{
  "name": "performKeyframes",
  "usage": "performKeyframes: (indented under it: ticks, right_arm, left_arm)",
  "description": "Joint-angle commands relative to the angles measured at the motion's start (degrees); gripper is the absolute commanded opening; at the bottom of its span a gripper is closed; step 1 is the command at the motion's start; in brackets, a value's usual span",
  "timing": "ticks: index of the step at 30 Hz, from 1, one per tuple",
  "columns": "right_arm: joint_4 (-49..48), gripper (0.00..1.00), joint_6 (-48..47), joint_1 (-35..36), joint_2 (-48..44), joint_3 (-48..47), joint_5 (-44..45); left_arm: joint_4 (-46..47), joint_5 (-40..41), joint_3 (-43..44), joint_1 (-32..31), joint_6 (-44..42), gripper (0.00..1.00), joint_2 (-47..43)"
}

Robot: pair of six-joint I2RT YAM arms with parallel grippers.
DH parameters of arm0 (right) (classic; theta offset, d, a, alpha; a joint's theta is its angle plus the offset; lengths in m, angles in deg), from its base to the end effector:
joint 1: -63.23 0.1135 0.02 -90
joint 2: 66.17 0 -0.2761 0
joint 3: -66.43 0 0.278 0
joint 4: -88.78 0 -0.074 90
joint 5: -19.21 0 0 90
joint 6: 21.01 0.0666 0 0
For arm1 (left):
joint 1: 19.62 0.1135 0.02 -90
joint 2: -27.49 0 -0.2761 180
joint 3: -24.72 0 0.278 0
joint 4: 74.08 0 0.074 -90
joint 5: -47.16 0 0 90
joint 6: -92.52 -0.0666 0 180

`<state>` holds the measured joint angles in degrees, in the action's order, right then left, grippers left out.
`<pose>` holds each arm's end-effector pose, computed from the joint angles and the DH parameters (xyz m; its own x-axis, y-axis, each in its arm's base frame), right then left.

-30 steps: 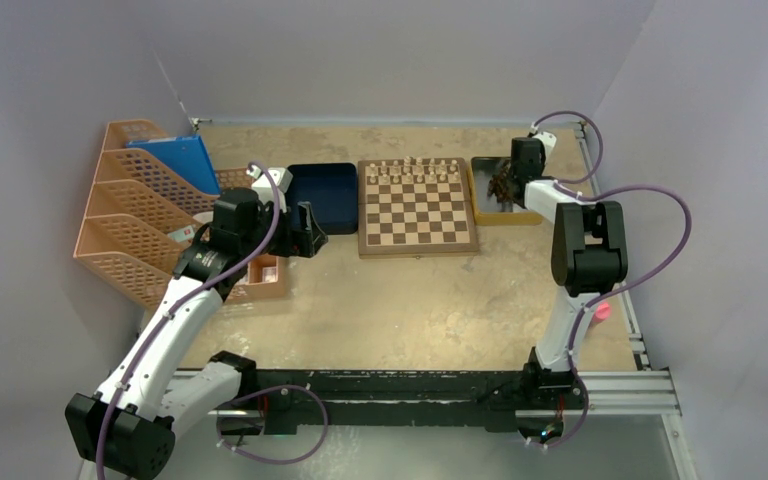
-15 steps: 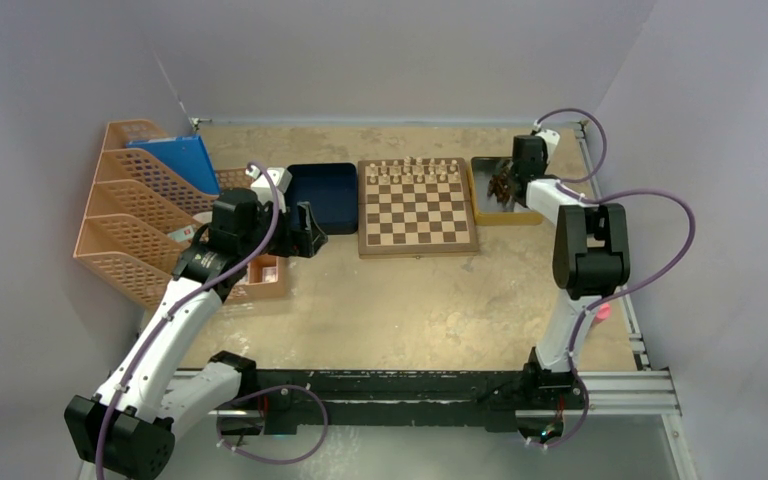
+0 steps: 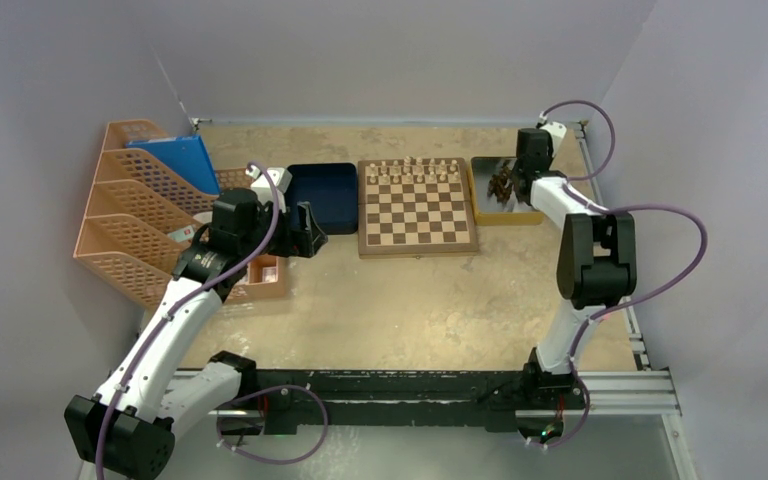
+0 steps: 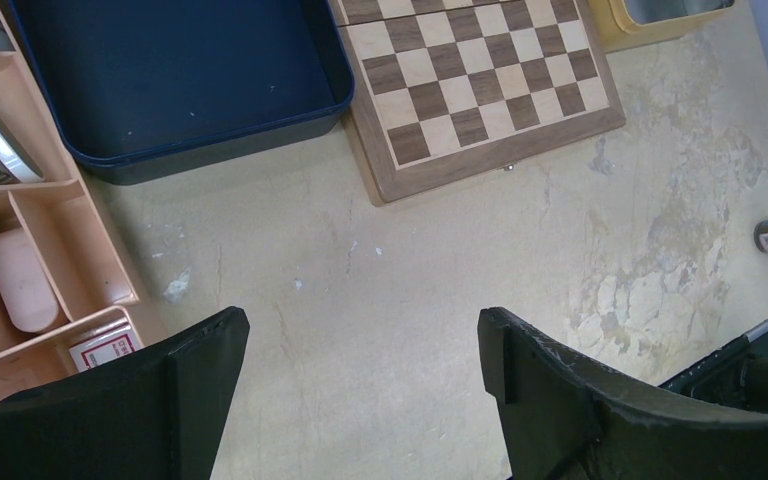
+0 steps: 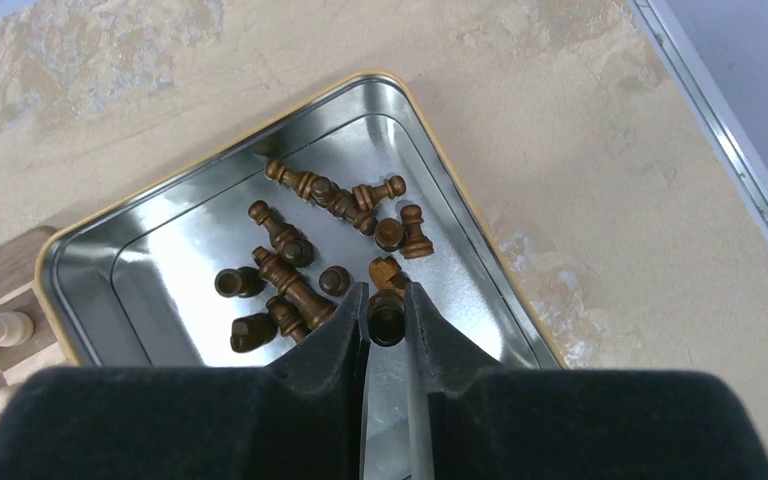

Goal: Set up the chess pieces on the board
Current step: Pick up the chess piece from the storage box, then place the chess piece on the chessboard.

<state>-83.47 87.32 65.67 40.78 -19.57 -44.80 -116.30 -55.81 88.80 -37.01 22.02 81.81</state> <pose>0.4783 -0.0088 0.2139 -0.3467 0.2682 -0.8988 0.4791 0.8745 0.0761 0.2342 -0.0890 0.3103 -0.6403 -0.1403 -0.7552 0.2739 0.8768 -0.3952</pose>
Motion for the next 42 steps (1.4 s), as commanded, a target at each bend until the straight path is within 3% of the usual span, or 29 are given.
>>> performKeyframes:
  ticks: [1, 11, 18, 30, 42]
  right_arm:
    - [3.44, 0.11, 0.67, 1.17, -3.8, -4.41, 1.45]
    - [10.69, 0.11, 1.7, 7.81, -10.41, -6.82, -1.74]
    - [10.12, 0.11, 1.7, 14.41, -16.36, -1.18, -5.98]
    - [10.67, 0.11, 3.16, 23.47, -16.81, 4.09, -8.81]
    - [7.62, 0.12, 7.13, 32.02, -17.32, 12.39, -2.91]
  left_arm:
    - [0.74, 1.01, 0.32, -0.19, 0.17, 0.85, -0.63]
    - [0.67, 1.27, 0.3, -0.19, -0.26, 0.85, -1.54]
    - [0.83, 0.17, 0.29, -0.19, -0.33, 0.85, -1.69]
    - [0.92, -0.38, 0.16, -0.54, -0.26, 0.85, -1.76]
    - [0.7, -0.82, 0.39, -0.58, -0.43, 0.85, -1.43]
